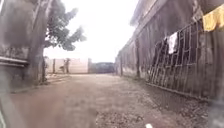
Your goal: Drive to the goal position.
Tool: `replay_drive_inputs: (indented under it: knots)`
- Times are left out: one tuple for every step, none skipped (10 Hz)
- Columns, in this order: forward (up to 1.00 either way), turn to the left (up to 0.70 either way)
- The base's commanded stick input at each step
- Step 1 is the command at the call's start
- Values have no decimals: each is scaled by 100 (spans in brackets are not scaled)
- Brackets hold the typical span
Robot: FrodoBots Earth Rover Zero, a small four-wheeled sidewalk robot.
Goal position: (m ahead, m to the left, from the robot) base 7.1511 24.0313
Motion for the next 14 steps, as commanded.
replay_drive_inputs:
  knots:
    - [70,28]
    - [70,0]
    - [70,0]
    - [70,0]
    - [70,0]
    - [70,0]
    - [70,0]
    - [70,0]
    - [70,0]
    - [70,0]
    - [70,0]
    - [70,0]
    - [70,0]
    - [70,0]
